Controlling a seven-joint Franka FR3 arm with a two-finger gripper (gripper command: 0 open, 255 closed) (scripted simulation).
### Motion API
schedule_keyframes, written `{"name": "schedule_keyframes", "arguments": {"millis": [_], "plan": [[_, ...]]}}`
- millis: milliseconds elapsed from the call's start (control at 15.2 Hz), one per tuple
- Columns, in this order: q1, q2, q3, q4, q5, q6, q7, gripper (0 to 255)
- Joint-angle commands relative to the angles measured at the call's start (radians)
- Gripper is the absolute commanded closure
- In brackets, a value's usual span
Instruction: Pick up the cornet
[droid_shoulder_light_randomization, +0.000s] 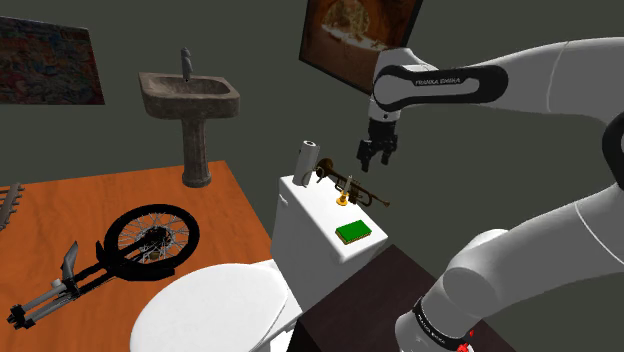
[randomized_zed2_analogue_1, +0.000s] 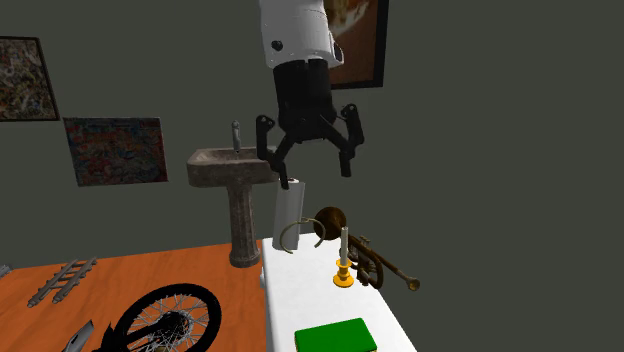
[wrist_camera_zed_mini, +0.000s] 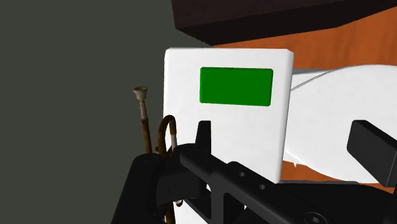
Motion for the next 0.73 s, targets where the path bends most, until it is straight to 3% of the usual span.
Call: {"name": "schedule_keyframes", "arguments": {"millis": [0,660], "plan": [[-0.008,0.076,-0.016,0.027,-0.011,0.044,-0.016,0],[-0.043,0.467,-0.071,0.251,-0.025,0.179,-0.087,0]]}}
